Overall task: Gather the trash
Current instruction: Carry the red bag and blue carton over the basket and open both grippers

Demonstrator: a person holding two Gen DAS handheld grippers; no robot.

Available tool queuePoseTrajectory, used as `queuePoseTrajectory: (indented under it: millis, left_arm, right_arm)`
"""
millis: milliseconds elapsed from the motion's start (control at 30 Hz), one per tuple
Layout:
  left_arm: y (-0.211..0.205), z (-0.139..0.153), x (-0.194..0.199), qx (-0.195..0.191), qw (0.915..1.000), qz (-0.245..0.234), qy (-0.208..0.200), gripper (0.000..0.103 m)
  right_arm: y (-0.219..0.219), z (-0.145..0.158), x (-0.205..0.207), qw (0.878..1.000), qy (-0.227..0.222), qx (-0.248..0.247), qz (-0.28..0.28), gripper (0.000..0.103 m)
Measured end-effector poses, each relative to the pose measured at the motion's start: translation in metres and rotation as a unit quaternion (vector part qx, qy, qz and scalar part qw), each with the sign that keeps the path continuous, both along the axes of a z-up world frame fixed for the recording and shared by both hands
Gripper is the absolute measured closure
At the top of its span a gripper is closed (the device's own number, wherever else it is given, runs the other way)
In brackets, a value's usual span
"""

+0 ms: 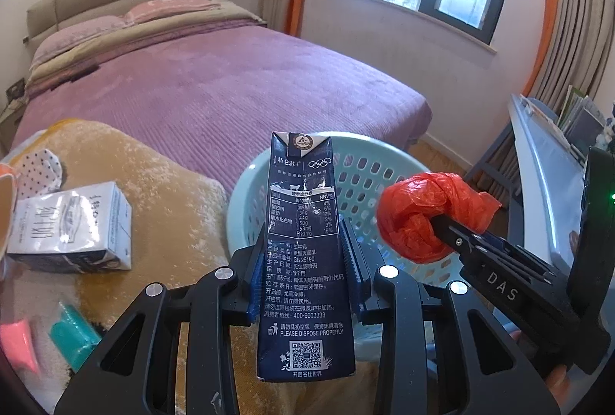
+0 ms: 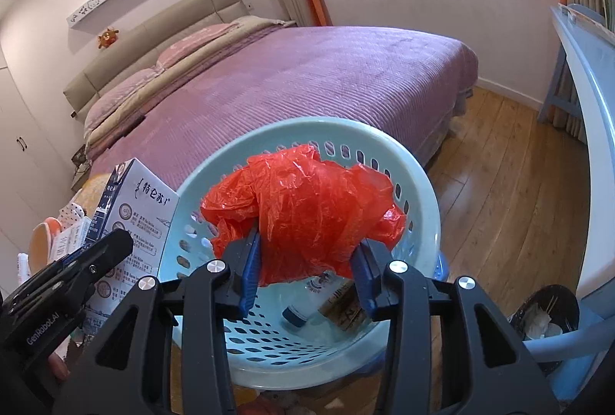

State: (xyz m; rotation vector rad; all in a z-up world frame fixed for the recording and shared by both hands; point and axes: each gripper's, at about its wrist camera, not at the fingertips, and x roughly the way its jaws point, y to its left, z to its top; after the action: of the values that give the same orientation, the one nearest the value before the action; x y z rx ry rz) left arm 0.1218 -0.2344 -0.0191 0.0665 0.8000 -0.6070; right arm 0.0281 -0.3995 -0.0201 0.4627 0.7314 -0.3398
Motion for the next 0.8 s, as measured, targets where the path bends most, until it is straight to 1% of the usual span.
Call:
queuePoseTrajectory:
  millis: [200, 233, 267, 333, 367, 400, 433, 567, 633, 800]
  left_arm:
    - [-0.006, -0.004, 0.008, 0.013, 0.9998, 0.013, 0.008, 0.069]
    - [-0.008, -0.004, 0.008, 0.013, 0.9998, 0.014, 0.008, 0.062]
    - [-0.009, -0.003, 0.007, 0.011, 0.9998, 0.016, 0.006, 0.057]
    - [-0.003, 0.002, 0.002, 0.006, 0.9998, 0.02, -0.004, 0.044]
    - [-0.001, 0.004, 0.0, 0.004, 0.9997, 0.023, -0.008, 0.042]
    - [0.003, 0.008, -0.002, 0.003, 0.9995, 0.028, -0.016, 0.037]
    - [0.008, 0.012, -0.005, 0.002, 0.9992, 0.034, -0.022, 0.035]
    - [0.03, 0.028, -0.015, -0.018, 0.9984, 0.042, -0.035, 0.034]
    - [0.042, 0.037, -0.023, -0.026, 0.9975, 0.047, -0.046, 0.033]
    - [0.076, 0.057, -0.045, -0.046, 0.9944, 0.062, -0.072, 0.032]
  right_arm:
    - [0.002, -0.002, 0.002, 1.0, 0.011, -0.002, 0.004, 0.064]
    - [0.002, -0.003, 0.003, 1.0, 0.013, -0.002, 0.006, 0.064]
    - [0.004, -0.002, 0.004, 1.0, 0.013, -0.002, 0.006, 0.063]
    - [0.005, -0.002, 0.005, 1.0, 0.019, -0.006, 0.008, 0.056]
    - [0.006, -0.002, 0.006, 1.0, 0.021, -0.007, 0.008, 0.049]
    - [0.007, -0.002, 0.005, 1.0, 0.021, -0.009, 0.006, 0.044]
    - [0.007, -0.001, 0.005, 1.0, 0.02, -0.01, 0.006, 0.043]
    - [0.011, 0.005, 0.003, 1.0, 0.014, -0.007, 0.01, 0.039]
    - [0.016, 0.01, 0.002, 1.0, 0.01, -0.01, 0.017, 0.039]
    - [0.035, 0.026, -0.001, 0.999, -0.004, -0.021, 0.038, 0.039]
